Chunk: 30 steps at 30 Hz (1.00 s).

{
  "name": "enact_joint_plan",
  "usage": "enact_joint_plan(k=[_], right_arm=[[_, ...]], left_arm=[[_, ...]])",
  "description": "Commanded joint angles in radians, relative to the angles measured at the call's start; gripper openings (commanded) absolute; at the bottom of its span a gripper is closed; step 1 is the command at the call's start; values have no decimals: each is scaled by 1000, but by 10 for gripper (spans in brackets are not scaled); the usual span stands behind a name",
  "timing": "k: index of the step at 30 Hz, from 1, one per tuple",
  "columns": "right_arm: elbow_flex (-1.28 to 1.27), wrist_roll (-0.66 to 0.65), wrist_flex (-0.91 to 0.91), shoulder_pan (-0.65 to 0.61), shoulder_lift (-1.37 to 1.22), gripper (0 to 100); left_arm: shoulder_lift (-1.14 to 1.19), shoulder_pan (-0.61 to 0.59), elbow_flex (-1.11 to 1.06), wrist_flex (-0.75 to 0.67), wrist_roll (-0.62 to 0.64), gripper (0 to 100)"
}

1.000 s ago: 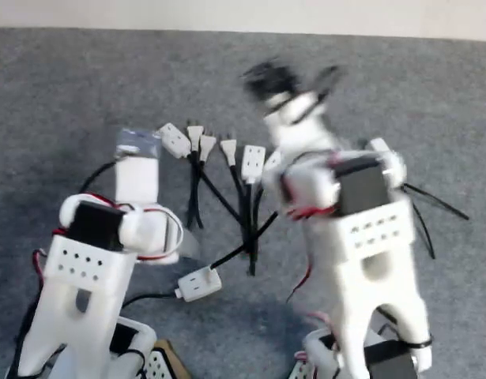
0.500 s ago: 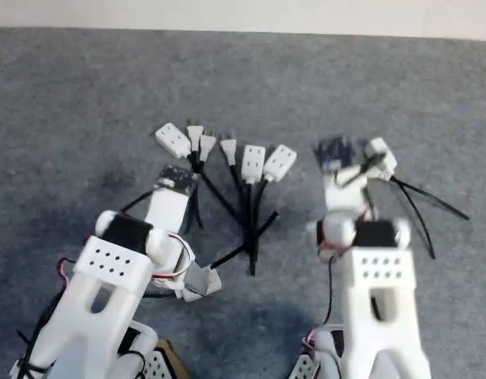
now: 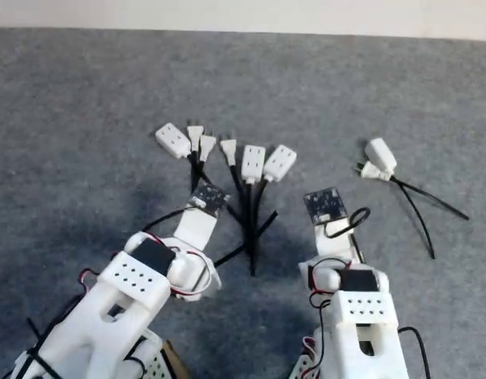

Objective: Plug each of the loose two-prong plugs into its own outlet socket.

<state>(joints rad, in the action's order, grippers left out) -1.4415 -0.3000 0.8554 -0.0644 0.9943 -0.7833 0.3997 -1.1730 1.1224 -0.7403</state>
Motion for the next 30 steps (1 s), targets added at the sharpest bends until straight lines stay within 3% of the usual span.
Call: enact_joint_plan(k=[1, 5, 16, 26, 30], right_arm=[[-1, 9, -28, 13, 18, 271], [-2, 9, -28, 13, 18, 271], [-4, 9, -28, 13, 18, 271], [-4, 9, -28, 12, 13, 271], [-4, 9, -28, 12, 13, 271]], left_arm=[[2, 7, 2, -17, -25, 186], [2, 7, -24, -20, -25, 172], [2, 1, -179, -198, -23, 172], [1, -2, -147, -195, -21, 176], [1, -2, -107, -123, -18, 275]])
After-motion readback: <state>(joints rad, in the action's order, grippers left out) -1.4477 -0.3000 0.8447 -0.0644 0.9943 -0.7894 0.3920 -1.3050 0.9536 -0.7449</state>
